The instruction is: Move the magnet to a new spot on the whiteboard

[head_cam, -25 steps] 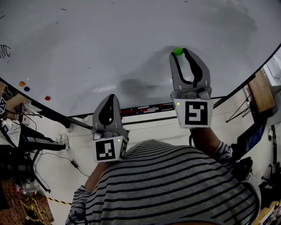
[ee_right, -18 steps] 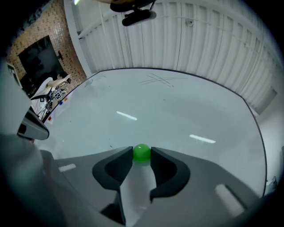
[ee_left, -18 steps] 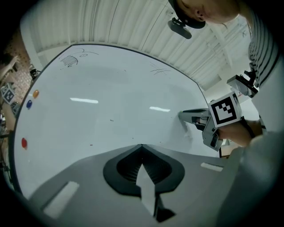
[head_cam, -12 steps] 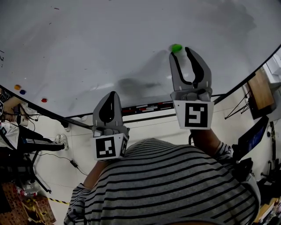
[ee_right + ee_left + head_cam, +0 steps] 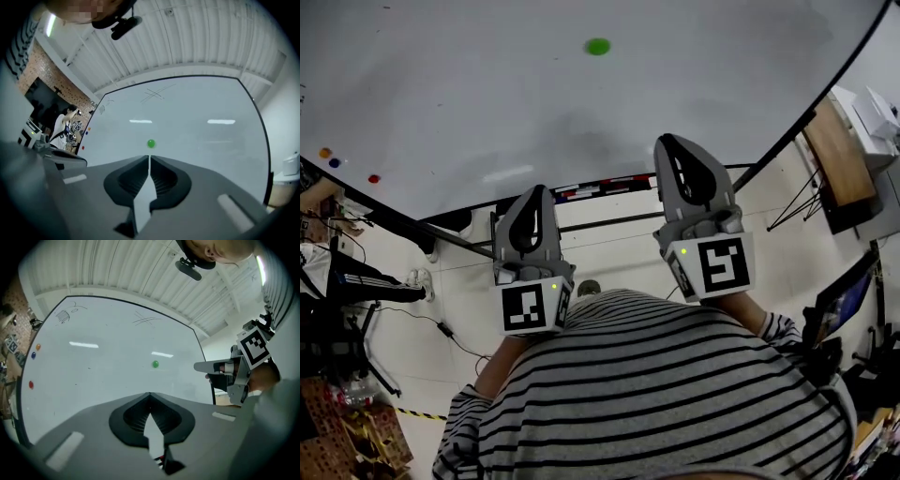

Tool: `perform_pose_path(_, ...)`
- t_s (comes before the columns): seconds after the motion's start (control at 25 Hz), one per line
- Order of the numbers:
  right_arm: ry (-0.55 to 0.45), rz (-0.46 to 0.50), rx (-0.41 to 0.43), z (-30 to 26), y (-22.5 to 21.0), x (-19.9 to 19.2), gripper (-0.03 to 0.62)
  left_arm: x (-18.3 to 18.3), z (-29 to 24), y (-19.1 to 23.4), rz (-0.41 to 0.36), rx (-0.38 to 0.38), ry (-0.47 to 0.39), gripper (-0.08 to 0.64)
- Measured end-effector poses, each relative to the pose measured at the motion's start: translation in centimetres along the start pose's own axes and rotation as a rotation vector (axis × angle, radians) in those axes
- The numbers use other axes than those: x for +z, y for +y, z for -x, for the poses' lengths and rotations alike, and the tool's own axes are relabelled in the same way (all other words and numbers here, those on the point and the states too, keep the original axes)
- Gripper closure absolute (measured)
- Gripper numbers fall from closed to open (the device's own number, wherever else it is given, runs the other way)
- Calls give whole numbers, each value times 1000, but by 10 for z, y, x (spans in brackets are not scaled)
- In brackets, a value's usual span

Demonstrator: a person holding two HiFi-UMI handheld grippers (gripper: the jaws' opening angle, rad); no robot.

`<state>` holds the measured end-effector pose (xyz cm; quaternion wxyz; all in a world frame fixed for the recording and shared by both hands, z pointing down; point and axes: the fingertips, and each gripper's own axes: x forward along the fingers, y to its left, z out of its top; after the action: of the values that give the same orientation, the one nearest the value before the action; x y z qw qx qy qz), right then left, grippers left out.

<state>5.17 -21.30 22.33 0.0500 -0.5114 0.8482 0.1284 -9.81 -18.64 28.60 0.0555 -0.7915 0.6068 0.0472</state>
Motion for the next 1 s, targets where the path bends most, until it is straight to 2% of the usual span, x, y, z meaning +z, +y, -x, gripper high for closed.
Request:
perform_pose_path(0.16,91,-153,45,57,-10,-24,591,-7,41,-48,-3,27,49,545)
perform_pose_path(0.4,148,-255,86,122,-14,-43,591,3,84,-90,-41,64,54,545)
perform_pose_path(0.48,169,-260,114,134,-6,-41,591,10,93,-95,-52,72,51,545)
perform_pose_path(0.6,206,-252,110,143,3,-31,591,19,99,-98,-67,79,38,545)
perform_pose_path(0.76,184,-260,128,153,20,-34,591,16,113,-101,-59,65,52,545)
perform_pose_path(1.0,176,-213,192,156,62,-25,591,10,140,-91,-52,50,101,545)
